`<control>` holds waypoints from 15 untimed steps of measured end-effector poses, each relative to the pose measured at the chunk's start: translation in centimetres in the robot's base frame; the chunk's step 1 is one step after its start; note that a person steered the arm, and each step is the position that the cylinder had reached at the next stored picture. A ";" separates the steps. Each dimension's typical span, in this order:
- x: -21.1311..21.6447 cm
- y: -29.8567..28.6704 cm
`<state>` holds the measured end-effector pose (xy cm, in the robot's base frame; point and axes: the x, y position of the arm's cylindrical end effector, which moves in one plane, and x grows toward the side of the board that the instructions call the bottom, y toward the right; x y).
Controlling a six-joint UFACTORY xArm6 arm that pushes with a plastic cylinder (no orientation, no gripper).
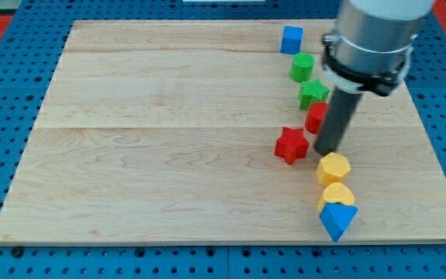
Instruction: Slide the red star towards the top left of the board
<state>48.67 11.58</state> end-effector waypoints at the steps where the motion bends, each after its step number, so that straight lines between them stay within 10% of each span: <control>1: 0.7 -11.4; 5: -2.5 -17.0; 7: 2.4 -20.0; 8: -1.1 -28.7; 10: -7.0 -25.4; 12: 0.5 -25.1; 15: -10.9 -25.5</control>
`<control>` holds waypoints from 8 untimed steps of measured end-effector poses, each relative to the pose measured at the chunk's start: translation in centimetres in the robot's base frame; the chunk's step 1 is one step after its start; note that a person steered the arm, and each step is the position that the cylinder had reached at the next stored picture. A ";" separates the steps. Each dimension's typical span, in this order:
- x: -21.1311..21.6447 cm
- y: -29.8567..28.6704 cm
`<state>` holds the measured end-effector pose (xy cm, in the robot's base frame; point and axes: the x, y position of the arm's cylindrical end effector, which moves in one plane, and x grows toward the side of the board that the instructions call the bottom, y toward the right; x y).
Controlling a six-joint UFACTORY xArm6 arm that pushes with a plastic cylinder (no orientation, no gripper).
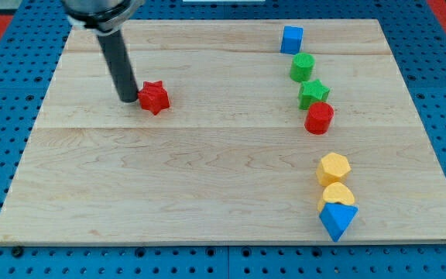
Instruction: Slide the red star towards the top left of the board
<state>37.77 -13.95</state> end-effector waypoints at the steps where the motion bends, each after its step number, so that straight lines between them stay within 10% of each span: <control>1: 3.0 1.6; 3: 5.7 6.0; 8: -11.5 -2.3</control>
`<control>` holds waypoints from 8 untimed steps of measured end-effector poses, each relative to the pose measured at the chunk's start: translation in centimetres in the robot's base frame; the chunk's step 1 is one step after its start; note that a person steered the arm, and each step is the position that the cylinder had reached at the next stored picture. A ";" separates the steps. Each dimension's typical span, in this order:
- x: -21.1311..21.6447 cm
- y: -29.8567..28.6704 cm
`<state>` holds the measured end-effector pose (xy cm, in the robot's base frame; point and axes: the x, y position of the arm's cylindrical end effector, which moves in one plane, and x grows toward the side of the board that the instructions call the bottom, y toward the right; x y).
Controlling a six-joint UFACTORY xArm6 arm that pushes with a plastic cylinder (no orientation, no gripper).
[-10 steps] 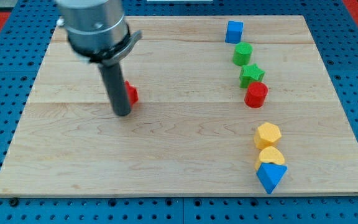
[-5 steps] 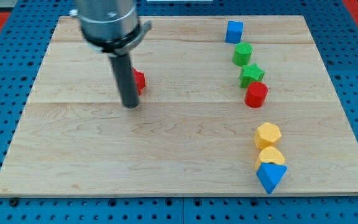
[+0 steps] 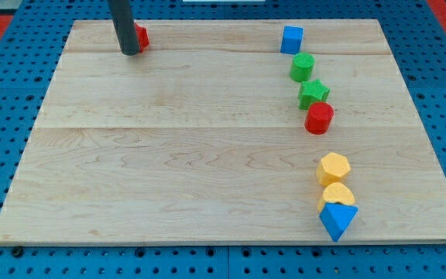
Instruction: Slide the red star towards the top left of the board
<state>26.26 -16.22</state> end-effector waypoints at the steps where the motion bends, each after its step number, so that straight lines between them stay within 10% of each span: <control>1: -0.6 1.9; 4: -2.9 8.6; 8: -2.8 0.7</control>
<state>23.49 -15.51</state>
